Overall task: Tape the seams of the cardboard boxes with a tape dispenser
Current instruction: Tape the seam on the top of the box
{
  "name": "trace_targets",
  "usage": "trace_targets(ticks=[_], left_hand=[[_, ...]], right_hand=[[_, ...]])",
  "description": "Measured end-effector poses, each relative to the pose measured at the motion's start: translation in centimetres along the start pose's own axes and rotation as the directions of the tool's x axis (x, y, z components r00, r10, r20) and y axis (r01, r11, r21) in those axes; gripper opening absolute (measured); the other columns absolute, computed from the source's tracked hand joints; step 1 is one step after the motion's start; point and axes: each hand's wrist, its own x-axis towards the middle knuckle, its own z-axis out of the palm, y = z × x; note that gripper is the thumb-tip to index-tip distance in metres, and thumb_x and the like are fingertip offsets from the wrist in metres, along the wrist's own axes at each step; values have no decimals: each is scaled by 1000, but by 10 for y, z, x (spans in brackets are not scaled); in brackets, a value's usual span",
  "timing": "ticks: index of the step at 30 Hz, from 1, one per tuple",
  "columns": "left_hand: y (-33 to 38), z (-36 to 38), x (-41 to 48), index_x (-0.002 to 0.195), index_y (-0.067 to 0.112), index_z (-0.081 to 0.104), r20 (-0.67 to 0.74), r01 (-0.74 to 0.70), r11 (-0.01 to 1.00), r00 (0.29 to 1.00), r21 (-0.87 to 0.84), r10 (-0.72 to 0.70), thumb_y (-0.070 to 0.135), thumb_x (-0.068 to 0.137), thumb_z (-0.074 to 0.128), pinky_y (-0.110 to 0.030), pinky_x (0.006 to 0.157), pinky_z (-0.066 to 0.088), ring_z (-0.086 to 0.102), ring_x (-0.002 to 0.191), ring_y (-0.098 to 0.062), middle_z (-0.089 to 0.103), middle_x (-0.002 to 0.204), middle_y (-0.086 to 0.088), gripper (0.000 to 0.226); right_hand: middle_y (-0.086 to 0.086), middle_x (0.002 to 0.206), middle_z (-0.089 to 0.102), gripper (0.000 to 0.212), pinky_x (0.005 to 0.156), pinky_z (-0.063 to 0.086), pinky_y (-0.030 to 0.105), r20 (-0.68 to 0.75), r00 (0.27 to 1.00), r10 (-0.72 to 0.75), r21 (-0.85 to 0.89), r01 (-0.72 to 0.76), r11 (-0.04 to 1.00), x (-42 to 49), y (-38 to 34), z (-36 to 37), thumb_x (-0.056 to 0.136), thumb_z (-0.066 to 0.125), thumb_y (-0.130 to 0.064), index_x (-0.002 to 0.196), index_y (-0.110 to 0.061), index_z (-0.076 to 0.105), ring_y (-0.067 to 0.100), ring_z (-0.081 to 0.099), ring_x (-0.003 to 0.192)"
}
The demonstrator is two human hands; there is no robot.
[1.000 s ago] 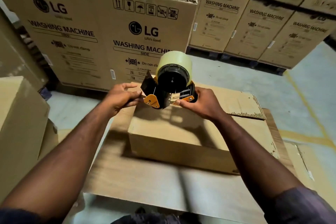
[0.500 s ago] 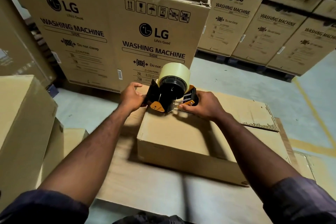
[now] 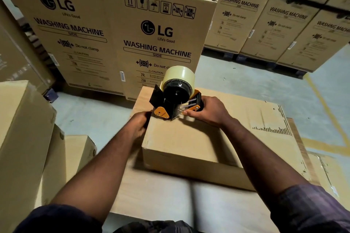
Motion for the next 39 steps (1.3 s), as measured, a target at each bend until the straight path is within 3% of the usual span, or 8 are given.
trace_targets(ticks=[9,14,18,26,30,33,35,39], left_hand=[[11,6,6,119,16,63,-342,-298,951,888,79,306,17,96,62,-44,95,55,65,99,-23,68,116,-8,23],[8,10,2,120,16,63,-134,-324,914,922,243,362,9,99,55,-48,97,54,66,107,-23,70,117,-5,24],[4,13,-8,130,18,56,-153,-392,826,862,404,483,-1,96,48,-24,75,47,58,106,-17,62,116,4,39],[0,10,-16,134,16,52,-75,-435,731,832,526,549,-8,93,44,-24,79,43,56,107,-16,59,120,2,48],[-2,11,-17,127,17,58,-80,-498,696,781,518,619,13,102,53,-8,71,38,53,107,-8,59,118,7,26],[-2,15,-17,125,16,59,-98,-493,669,760,556,642,19,102,54,-19,78,41,56,108,-13,60,120,3,24],[-1,20,-18,127,13,58,-97,-463,577,717,673,690,15,101,52,-24,87,38,53,113,-18,57,129,-3,26],[-11,47,-32,144,17,45,168,-334,63,617,940,769,10,99,51,-44,117,27,33,142,-25,35,157,-3,47]], right_hand=[[-16,79,73,39,72,55,30,34,997,67,44,-69,997,0,-2,-1,72,79,-69,88,-34,73,4,67,77],[-20,76,72,32,69,50,26,81,993,85,88,-92,992,3,-4,-4,70,83,-66,84,-39,72,0,67,78],[-17,82,74,39,73,53,28,86,992,88,57,-93,994,4,-3,-4,71,82,-66,93,-34,76,3,68,80],[-11,89,75,52,79,58,38,115,992,52,-14,-50,999,2,-8,-12,70,78,-71,100,-30,74,9,68,85],[-10,83,74,56,76,58,38,145,988,51,-88,-38,995,-13,6,-37,66,73,-77,95,-29,71,12,68,81],[-12,75,72,40,73,58,39,136,985,105,-87,-94,992,-34,44,-56,70,80,-67,84,-32,68,9,67,73],[-15,75,72,32,75,58,39,112,986,121,-76,-112,991,-44,61,-62,71,83,-61,79,-35,66,6,68,76],[-16,77,71,26,75,56,35,90,992,84,-84,-76,994,-46,62,-59,75,83,-57,73,-42,61,11,68,81]])
